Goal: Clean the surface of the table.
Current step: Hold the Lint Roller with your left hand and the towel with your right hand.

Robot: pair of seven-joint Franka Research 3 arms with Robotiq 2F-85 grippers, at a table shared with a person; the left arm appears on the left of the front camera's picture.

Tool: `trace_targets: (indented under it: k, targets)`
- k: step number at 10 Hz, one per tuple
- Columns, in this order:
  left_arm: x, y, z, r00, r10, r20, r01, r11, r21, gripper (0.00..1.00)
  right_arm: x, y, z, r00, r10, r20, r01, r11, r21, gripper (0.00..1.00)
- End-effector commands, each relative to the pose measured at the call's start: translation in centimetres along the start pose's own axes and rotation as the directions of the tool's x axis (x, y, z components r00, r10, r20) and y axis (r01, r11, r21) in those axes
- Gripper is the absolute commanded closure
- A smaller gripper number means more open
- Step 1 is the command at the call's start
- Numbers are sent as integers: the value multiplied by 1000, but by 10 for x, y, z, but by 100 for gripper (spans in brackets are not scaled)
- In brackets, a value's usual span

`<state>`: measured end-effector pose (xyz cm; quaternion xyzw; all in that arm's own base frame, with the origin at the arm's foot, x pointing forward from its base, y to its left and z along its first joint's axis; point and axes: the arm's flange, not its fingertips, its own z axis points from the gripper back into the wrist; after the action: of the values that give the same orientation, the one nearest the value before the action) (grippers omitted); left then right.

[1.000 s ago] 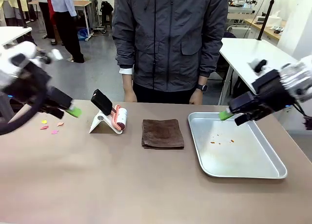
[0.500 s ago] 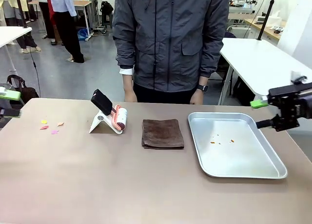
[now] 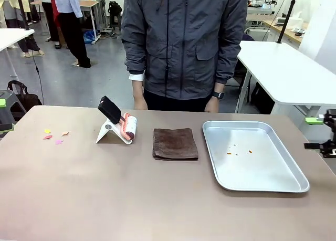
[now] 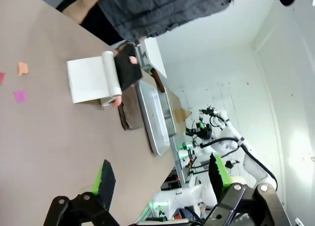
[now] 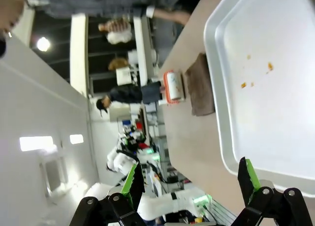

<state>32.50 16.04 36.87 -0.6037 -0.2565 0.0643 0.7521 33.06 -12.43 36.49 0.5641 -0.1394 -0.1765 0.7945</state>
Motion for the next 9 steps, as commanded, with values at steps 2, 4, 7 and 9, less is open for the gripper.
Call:
trace_targets:
  k: [2,4,7,9]
  targets:
    - [-38,-9,-16,996,39,81,-43,998,37,0,-53,-30,2,997,-18,79,14,999,53,0]
    - [-41,-15,-25,992,46,114,-55,996,75,0,1,-25,21,997,-44,56,43,999,20,0]
    - [6,7,4,998,29,55,-32,998,48,0,1,-25,21,997,-44,56,43,999,20,0]
    - [8,7,2,997,35,62,-39,997,61,0,1,-29,20,998,-45,52,45,999,2,0]
